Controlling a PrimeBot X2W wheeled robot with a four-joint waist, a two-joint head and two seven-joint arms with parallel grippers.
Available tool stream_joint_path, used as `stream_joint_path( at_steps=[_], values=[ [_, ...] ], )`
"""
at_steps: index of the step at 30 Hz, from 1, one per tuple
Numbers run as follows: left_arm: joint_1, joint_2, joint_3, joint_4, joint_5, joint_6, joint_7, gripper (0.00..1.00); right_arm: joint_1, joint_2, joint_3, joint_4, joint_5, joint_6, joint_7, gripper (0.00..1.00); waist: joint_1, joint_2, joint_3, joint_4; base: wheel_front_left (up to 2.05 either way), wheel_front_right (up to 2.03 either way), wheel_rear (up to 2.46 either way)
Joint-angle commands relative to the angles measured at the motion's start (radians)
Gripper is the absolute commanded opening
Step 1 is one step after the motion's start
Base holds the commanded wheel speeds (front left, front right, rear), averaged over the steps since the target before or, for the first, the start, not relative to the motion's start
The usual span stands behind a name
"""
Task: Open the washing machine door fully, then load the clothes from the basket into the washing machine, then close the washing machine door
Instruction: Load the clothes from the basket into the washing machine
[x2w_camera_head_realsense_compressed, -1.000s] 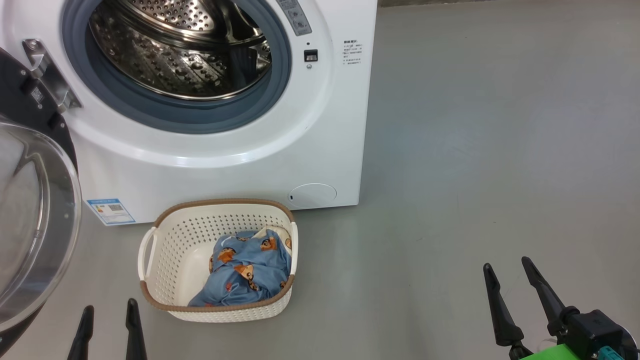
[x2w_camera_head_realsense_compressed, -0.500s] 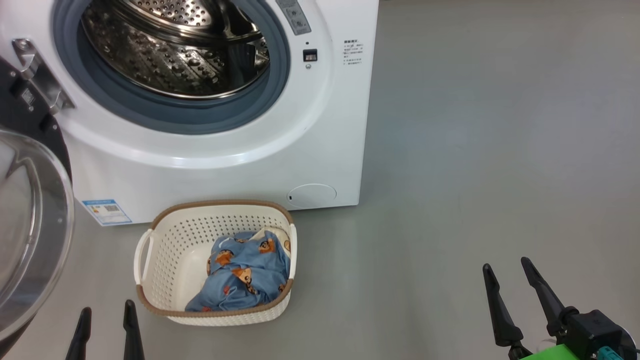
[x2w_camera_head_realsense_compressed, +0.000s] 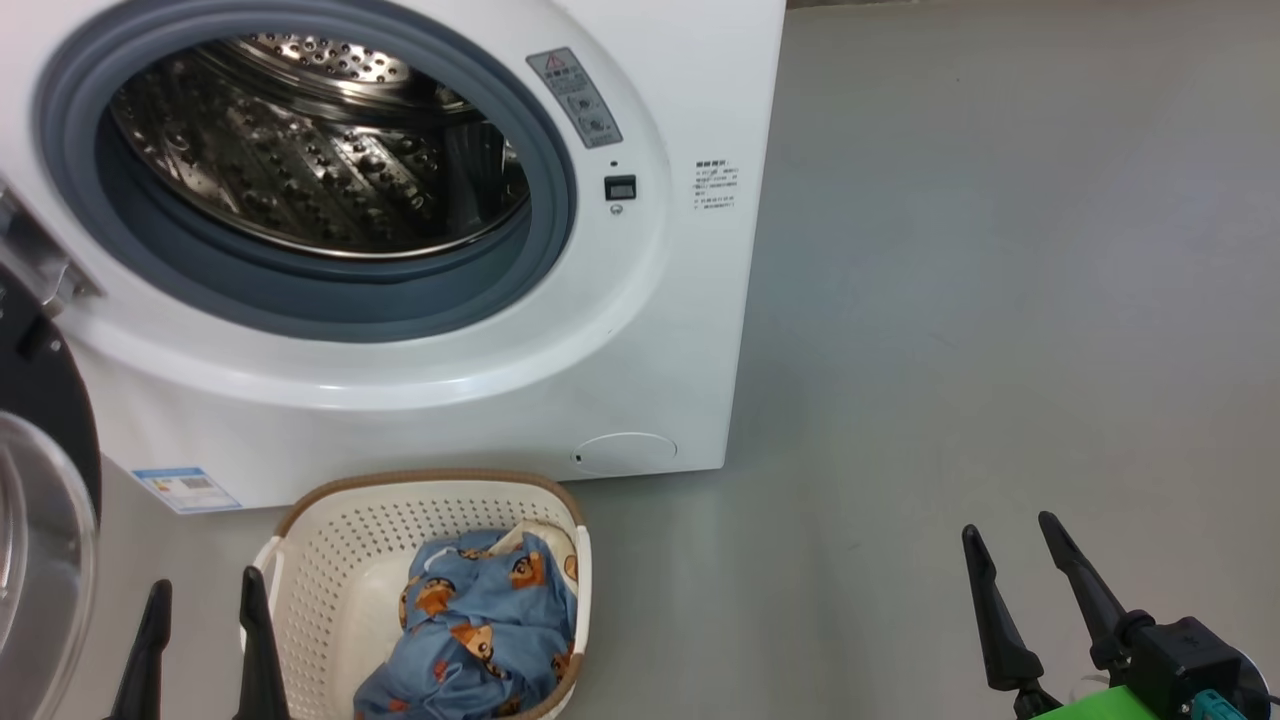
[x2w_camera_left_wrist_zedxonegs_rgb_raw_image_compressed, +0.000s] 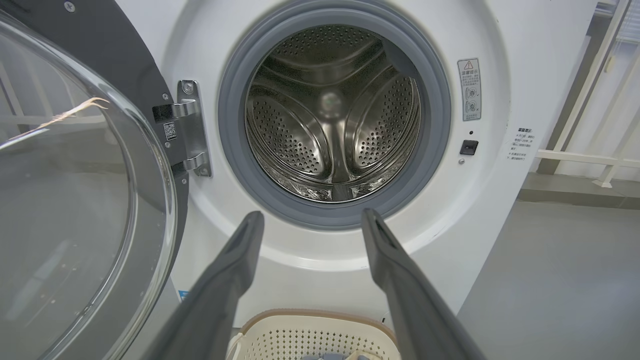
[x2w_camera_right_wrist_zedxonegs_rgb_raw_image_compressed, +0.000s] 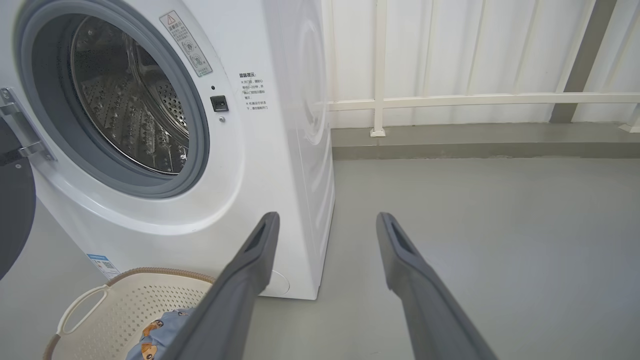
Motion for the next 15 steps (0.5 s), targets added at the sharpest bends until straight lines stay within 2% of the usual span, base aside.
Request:
stream_joint_path(
  at_steps=[1, 6, 15],
  values=[
    [-0.027, 0.015, 0.034, -0.029, 0.008, 0.006, -0.006, 1.0, -0.03, -0.008, 0.03, -0.021, 0.01, 0.003, -0.012, 1.0, -0.0001, -0.0001, 0.004, 0.0, 1.07, -1.07, 0.0],
    [-0.025, 0.015, 0.027, -0.027, -0.011, 0.003, -0.006, 1.0, -0.035, -0.008, 0.035, -0.02, 0.011, 0.003, -0.012, 1.0, -0.0001, -0.0001, 0.013, 0.0, 0.65, -0.65, 0.0],
    [-0.018, 0.015, 0.014, -0.023, -0.023, -0.002, -0.006, 1.0, -0.034, -0.008, 0.039, -0.012, 0.009, 0.003, -0.012, 1.0, -0.0001, -0.0001, 0.003, 0.0, 0.04, -0.04, 0.0]
  ],
)
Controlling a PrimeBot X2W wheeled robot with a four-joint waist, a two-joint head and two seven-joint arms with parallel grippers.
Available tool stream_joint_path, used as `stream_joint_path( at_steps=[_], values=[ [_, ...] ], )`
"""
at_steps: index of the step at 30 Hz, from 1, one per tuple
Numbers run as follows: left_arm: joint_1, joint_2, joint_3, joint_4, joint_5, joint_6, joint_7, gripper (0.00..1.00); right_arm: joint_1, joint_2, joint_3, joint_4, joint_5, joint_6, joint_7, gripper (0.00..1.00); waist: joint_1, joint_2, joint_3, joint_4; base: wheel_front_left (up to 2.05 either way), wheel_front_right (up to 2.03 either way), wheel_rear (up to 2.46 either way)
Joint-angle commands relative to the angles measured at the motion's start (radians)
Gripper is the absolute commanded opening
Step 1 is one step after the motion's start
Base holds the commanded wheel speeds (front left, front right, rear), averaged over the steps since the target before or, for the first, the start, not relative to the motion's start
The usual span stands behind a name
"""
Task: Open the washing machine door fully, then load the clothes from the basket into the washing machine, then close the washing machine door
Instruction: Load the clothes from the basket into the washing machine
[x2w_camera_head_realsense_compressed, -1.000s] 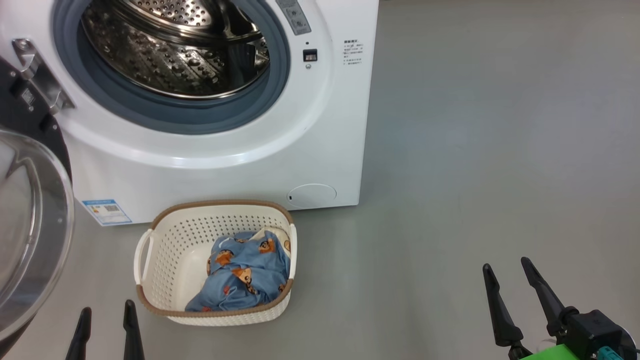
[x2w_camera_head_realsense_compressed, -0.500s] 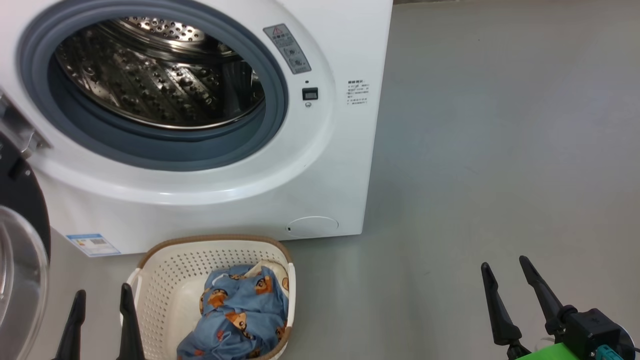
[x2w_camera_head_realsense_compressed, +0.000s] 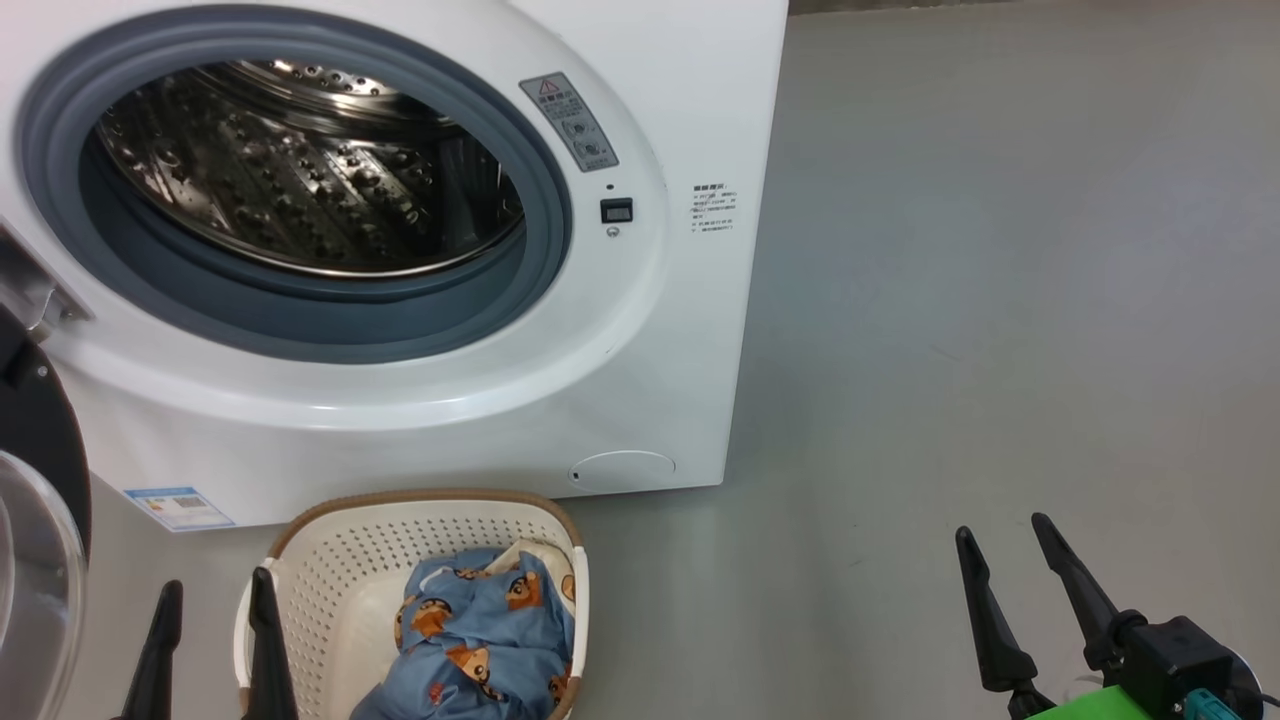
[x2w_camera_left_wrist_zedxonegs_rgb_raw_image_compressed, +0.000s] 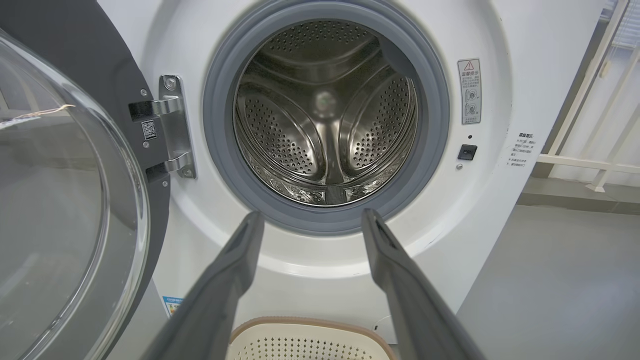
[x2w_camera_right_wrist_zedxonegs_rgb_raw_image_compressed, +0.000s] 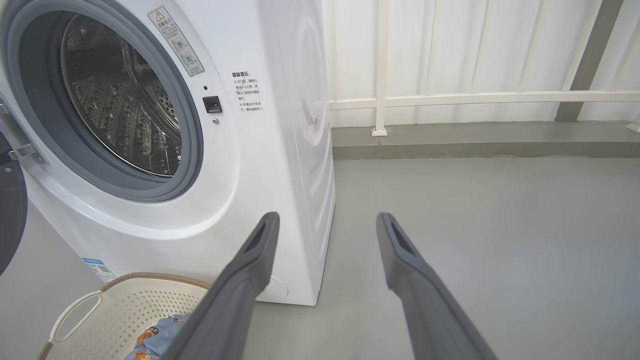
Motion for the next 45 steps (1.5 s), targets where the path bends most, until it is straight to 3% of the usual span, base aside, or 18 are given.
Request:
stream_joint_path(
  at_steps=[1, 25, 37, 45],
  values=[
    [-0.018, 0.015, 0.026, -0.023, -0.004, -0.003, -0.006, 1.0, -0.029, -0.008, 0.032, -0.019, 0.009, 0.003, -0.012, 1.0, 0.0, -0.0001, -0.004, -0.001, 0.0, 0.0, 0.0],
    [-0.002, 0.015, -0.005, -0.001, -0.022, -0.007, -0.006, 1.0, -0.016, -0.008, 0.058, 0.002, 0.03, 0.003, -0.012, 1.0, 0.0, -0.0001, -0.003, 0.003, 0.0, 0.0, 0.0],
    [-0.085, 0.015, -0.065, 0.079, -0.093, 0.004, -0.006, 1.0, -0.055, -0.008, 0.058, 0.008, 0.039, 0.003, -0.012, 1.0, 0.0, -0.0001, 0.161, -0.01, 0.0, 0.0, 0.0],
    [-0.2, 0.015, -0.102, 0.206, -0.123, -0.019, -0.006, 1.0, -0.093, -0.008, 0.052, 0.014, 0.04, 0.003, -0.012, 1.0, 0.0, -0.0001, 0.308, -0.017, 0.0, 0.0, 0.0]
  ],
)
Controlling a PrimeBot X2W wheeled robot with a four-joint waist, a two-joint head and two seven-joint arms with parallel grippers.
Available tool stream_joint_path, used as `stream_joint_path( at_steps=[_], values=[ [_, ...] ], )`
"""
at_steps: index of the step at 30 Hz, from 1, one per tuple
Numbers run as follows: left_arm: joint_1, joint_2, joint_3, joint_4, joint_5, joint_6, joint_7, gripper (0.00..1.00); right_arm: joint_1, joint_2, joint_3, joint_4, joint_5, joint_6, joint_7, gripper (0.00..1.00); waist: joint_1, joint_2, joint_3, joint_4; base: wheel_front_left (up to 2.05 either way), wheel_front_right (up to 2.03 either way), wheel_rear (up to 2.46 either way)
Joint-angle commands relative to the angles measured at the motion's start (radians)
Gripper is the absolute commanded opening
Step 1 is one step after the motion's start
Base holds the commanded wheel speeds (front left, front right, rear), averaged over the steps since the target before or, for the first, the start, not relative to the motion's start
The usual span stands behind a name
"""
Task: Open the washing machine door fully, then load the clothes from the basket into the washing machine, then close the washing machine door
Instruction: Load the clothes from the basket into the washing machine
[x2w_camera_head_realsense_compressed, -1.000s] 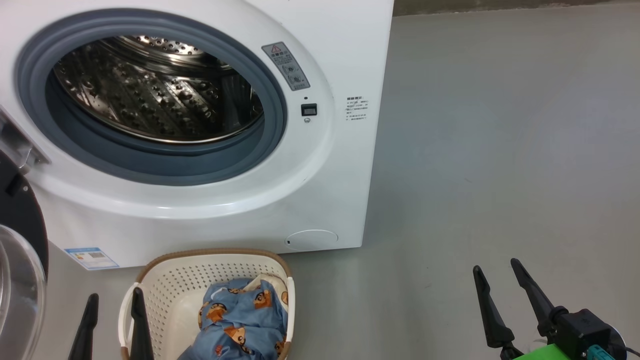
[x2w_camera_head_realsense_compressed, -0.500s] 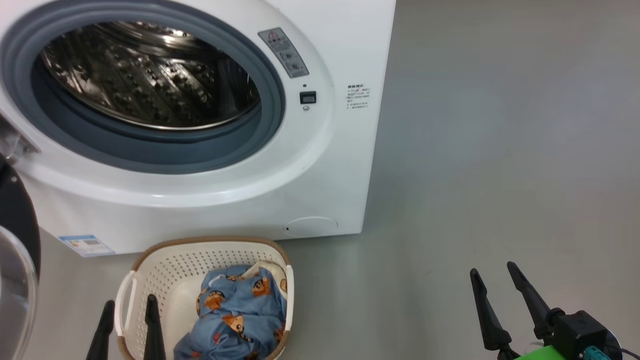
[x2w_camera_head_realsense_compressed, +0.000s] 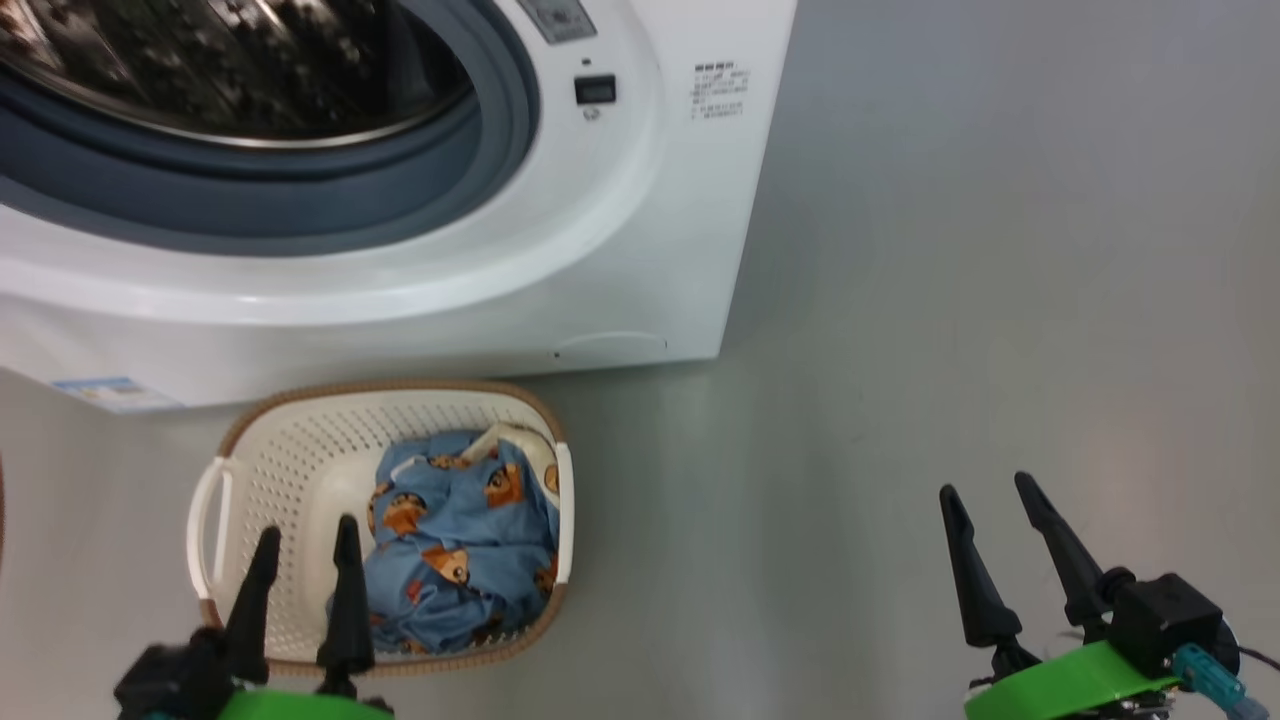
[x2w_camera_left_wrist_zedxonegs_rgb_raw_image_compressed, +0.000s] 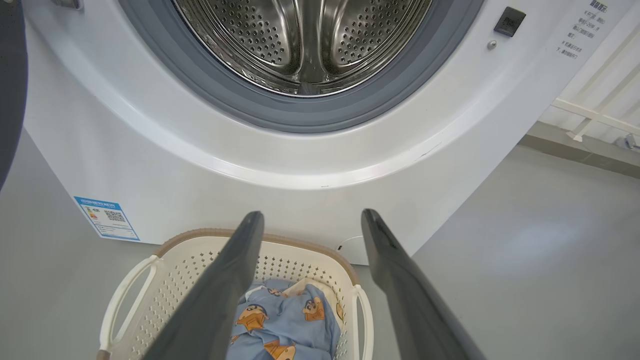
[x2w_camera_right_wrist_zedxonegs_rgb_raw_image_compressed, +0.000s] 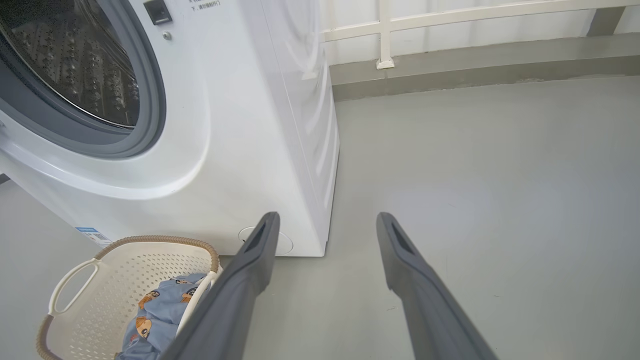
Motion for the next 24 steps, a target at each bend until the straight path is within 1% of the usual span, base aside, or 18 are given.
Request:
stream_joint_path(
  at_steps=[1, 7, 14, 18, 24],
  values=[
    [-0.038, 0.015, 0.026, -0.007, -0.005, -0.012, -0.006, 1.0, -0.022, -0.007, 0.028, -0.024, -0.003, 0.003, -0.012, 1.0, -0.0001, -0.0001, 0.094, -0.009, 0.0, 0.0, 0.0],
    [-0.154, 0.015, 0.024, 0.084, -0.017, -0.033, -0.006, 1.0, -0.067, -0.012, 0.033, -0.039, 0.003, 0.003, -0.012, 1.0, -0.0001, -0.0001, 0.216, -0.022, 0.0, 0.0, 0.0],
    [-0.291, 0.015, 0.017, 0.242, -0.019, -0.057, -0.006, 1.0, -0.115, -0.015, 0.042, -0.053, 0.013, 0.003, -0.012, 1.0, -0.0001, -0.0001, 0.339, -0.039, 0.0, 0.0, 0.0],
    [-0.374, 0.016, 0.018, 0.342, -0.01, -0.066, -0.006, 1.0, -0.136, -0.015, 0.044, -0.063, 0.013, 0.003, -0.012, 1.0, -0.0001, -0.0001, 0.399, -0.048, 0.0, 0.0, 0.0],
    [-0.482, 0.035, 0.018, 0.51, -0.012, -0.07, -0.006, 1.0, -0.161, -0.014, 0.049, -0.073, 0.017, 0.003, -0.012, 1.0, -0.0001, -0.0001, 0.464, -0.069, 0.0, 0.0, 0.0]
  ],
)
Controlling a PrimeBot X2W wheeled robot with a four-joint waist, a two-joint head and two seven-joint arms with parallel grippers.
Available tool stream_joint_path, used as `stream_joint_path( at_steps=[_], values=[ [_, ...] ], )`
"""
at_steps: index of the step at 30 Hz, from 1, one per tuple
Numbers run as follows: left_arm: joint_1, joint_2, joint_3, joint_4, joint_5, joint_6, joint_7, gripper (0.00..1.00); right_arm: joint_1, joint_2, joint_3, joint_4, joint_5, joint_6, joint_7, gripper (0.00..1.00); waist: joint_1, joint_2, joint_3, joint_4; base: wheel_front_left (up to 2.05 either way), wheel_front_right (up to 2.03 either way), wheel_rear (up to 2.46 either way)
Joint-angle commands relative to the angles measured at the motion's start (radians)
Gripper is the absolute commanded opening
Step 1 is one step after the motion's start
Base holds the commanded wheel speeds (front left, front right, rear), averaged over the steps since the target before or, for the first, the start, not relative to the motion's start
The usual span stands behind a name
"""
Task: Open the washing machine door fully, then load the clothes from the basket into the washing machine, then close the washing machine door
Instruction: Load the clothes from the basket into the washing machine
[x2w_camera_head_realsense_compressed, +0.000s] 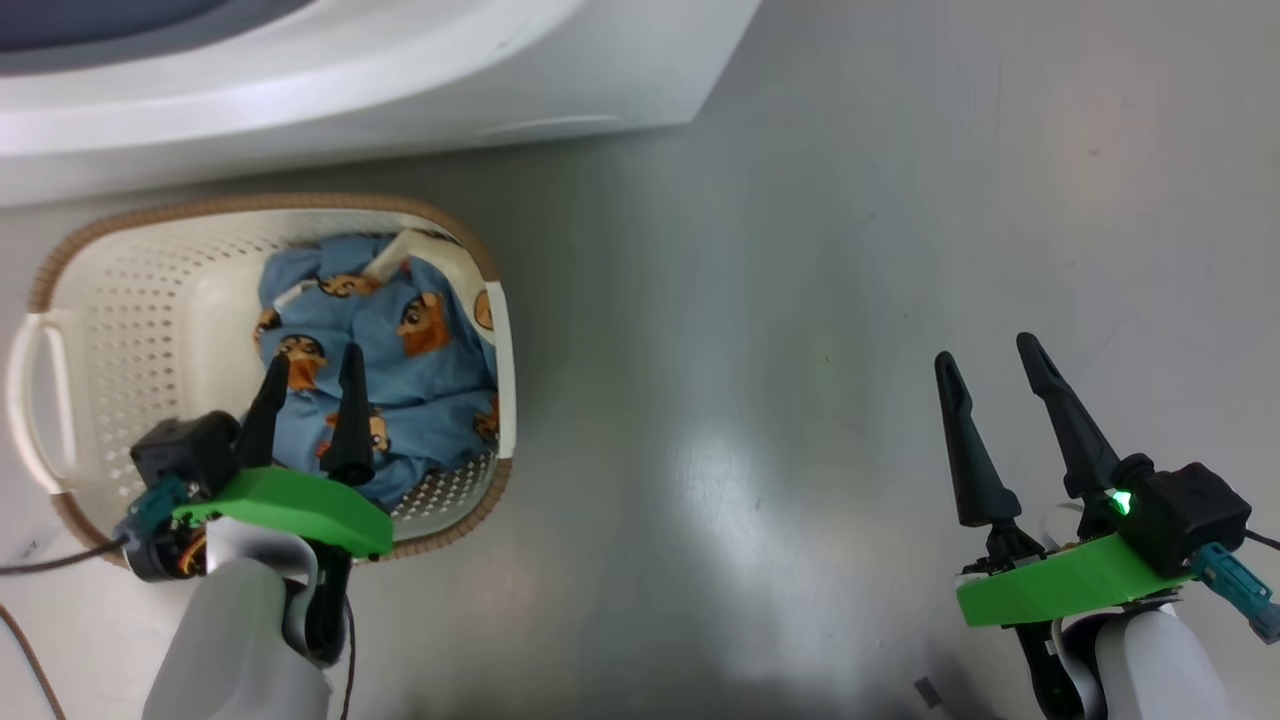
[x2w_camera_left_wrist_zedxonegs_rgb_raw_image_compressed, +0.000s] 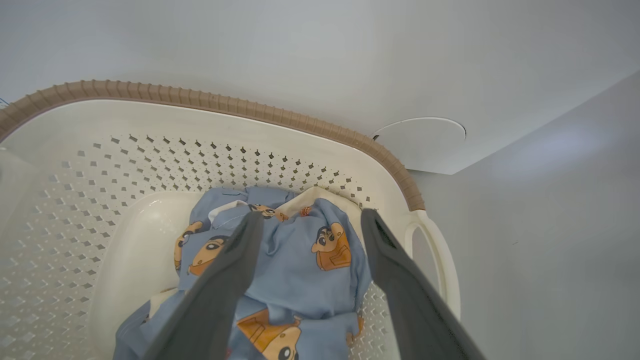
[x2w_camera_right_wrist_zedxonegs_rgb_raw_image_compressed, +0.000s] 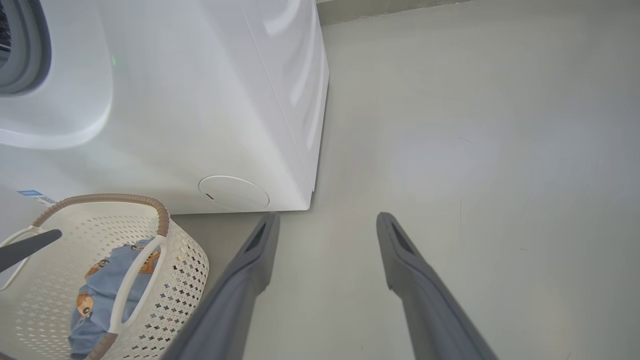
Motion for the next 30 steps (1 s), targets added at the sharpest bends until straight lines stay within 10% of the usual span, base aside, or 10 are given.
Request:
stream_joint_path(
  at_steps=[1, 30],
  values=[
    [-0.013, 0.039, 0.027, 0.041, -0.005, -0.002, -0.006, 1.0, 0.006, 0.001, 0.024, -0.023, 0.008, 0.003, -0.012, 1.0, -0.0002, -0.0001, 0.075, -0.03, 0.0, 0.0, 0.0],
    [-0.379, 0.142, -0.08, 0.562, -0.06, 0.006, 0.12, 1.0, -0.037, 0.002, 0.058, -0.035, 0.051, 0.003, -0.012, 1.0, -0.0002, -0.0001, 0.244, -0.103, 0.0, 0.0, 0.0]
  ],
)
